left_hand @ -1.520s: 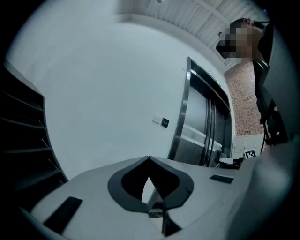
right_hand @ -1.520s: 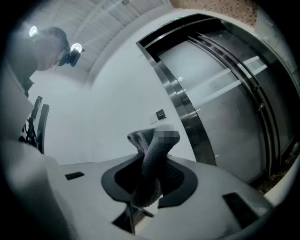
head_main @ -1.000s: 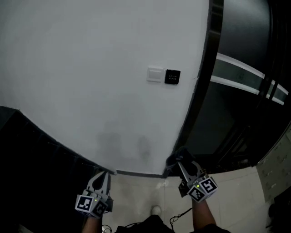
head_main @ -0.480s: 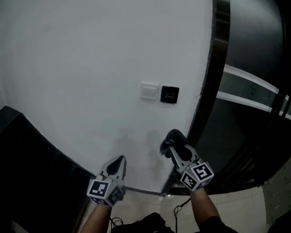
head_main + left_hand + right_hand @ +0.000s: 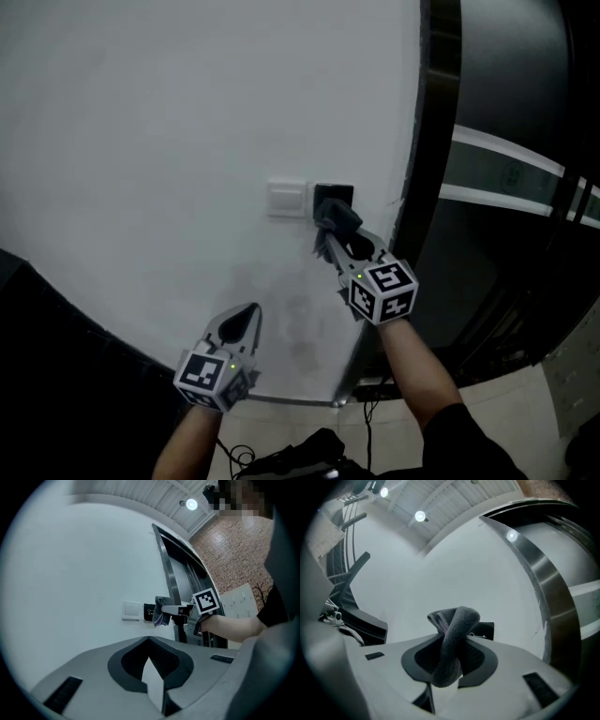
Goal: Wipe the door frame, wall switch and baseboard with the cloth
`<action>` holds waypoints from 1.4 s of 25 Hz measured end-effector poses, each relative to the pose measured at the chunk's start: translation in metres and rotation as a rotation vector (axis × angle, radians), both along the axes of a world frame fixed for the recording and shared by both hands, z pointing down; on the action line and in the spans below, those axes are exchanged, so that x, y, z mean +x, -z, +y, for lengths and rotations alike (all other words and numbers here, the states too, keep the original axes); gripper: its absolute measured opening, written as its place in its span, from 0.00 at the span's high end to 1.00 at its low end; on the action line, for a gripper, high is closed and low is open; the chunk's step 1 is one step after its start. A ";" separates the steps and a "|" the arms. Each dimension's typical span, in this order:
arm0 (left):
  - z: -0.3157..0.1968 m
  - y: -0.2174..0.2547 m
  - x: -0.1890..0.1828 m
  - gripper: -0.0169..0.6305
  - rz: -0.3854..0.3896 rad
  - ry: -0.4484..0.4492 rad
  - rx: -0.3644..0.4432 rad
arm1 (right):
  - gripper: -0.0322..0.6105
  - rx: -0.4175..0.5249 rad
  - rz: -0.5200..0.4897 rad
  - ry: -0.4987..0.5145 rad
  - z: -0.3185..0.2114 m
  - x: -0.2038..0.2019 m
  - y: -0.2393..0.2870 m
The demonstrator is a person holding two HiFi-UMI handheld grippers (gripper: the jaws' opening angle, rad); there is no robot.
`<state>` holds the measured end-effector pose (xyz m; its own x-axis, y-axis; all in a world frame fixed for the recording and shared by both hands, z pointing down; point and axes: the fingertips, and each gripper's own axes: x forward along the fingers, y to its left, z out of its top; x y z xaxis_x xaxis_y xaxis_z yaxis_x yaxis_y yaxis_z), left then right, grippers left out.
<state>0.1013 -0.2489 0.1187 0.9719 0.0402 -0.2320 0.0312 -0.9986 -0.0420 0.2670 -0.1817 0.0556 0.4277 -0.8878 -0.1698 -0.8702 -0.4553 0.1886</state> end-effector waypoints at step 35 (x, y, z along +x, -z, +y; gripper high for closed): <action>-0.072 -0.039 0.016 0.98 -0.031 -0.117 -0.127 | 0.81 -0.018 0.059 -0.125 -0.095 0.022 0.017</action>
